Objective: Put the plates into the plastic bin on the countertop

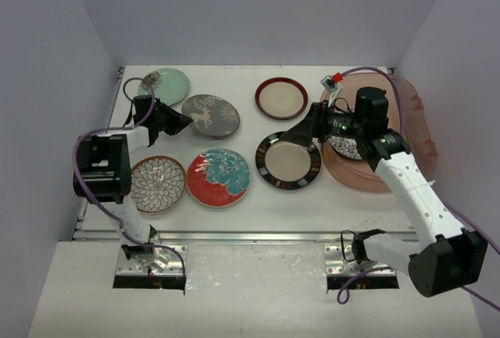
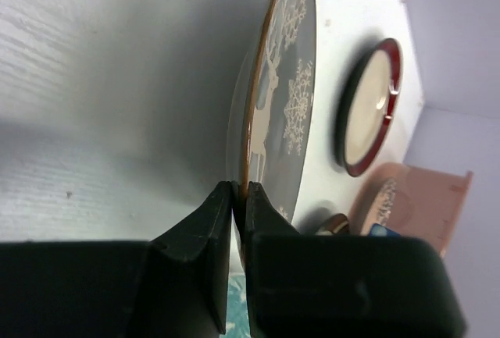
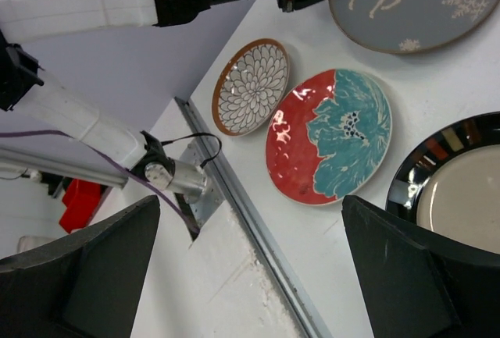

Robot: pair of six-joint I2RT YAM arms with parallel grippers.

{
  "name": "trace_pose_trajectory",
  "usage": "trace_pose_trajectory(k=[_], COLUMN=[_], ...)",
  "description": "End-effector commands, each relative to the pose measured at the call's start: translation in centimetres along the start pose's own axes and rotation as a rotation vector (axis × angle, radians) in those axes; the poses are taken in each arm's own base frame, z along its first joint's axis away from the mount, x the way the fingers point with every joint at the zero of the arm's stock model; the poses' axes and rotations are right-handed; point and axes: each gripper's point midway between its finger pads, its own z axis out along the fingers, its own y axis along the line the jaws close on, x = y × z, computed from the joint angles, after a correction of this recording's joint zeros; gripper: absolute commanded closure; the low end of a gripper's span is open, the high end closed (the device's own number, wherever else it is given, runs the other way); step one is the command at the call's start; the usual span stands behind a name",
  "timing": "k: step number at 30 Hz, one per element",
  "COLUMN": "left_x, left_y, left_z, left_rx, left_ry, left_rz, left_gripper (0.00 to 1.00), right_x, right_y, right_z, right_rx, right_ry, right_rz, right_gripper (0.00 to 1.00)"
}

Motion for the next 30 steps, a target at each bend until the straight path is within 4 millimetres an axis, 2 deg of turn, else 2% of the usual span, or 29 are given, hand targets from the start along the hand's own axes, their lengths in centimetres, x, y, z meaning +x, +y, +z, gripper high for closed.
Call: trace_pose_trajectory(k=[1, 6, 8, 9, 12, 14, 16, 18, 21, 24, 26, 28, 30], left_x=[-1.5, 0.5, 1.4, 2.1, 4.3, 6.1, 7.2, 10.7, 12.8, 14.2, 14.4, 14.6, 14.6], left_y=[-10.2, -11.3, -12.2, -12.7, -14.3, -15.4, -15.5, -16.5, -16.7, -17.2, -17.9, -18.5, -19.1], left_z=[-5.3, -7.5, -9.1, -9.9, -12.6, -14.7, -15.2, -16.8, -17.5, -18.2, -18.7, -19.0, -19.3], left_rx=[0.436, 0.524, 0.576, 0.598, 0.665, 0.704, 0.717, 0.779, 0.807, 0.849, 0.880, 0.900, 0.917], left_ry=[-0.065, 0.000, 0.022, 0.049, 0.102, 0.133, 0.162, 0.250, 0.299, 0.329, 0.337, 0.341, 0.337], left_rz=[0.033, 0.026, 0.041, 0.051, 0.102, 0.149, 0.162, 0.199, 0.208, 0.209, 0.210, 0.213, 0.218], left_gripper=[1.00, 1.00, 1.00, 1.00, 1.00, 1.00, 1.00, 1.00, 1.00, 1.00, 1.00, 1.00, 1.00], right_x=[-1.4, -3.1, -4.7, -5.0, -7.5, -8.5, -8.8, -8.4, -7.7, -6.8, -6.1, -5.1, -4.4], right_y=[-0.5, -2.3, -2.8, -3.9, -5.3, -7.2, -7.9, -8.8, -9.4, -9.4, -8.6, -7.0, -6.4], right_z=[1.8, 3.4, 3.9, 4.4, 5.0, 5.5, 5.5, 6.3, 6.6, 6.5, 6.6, 6.6, 6.2], right_rx=[-0.072, -0.033, 0.006, 0.035, 0.121, 0.190, 0.201, 0.194, 0.196, 0.195, 0.142, 0.039, 0.012], right_ry=[0.015, 0.021, 0.009, 0.016, 0.024, 0.041, 0.043, 0.071, 0.092, 0.105, 0.124, 0.152, 0.160], right_rz=[0.015, 0.053, 0.041, 0.050, 0.027, 0.059, 0.070, 0.092, 0.123, 0.146, 0.168, 0.195, 0.217], right_gripper=[0.01, 0.05, 0.04, 0.04, 0.04, 0.04, 0.06, 0.09, 0.14, 0.17, 0.30, 0.65, 0.91])
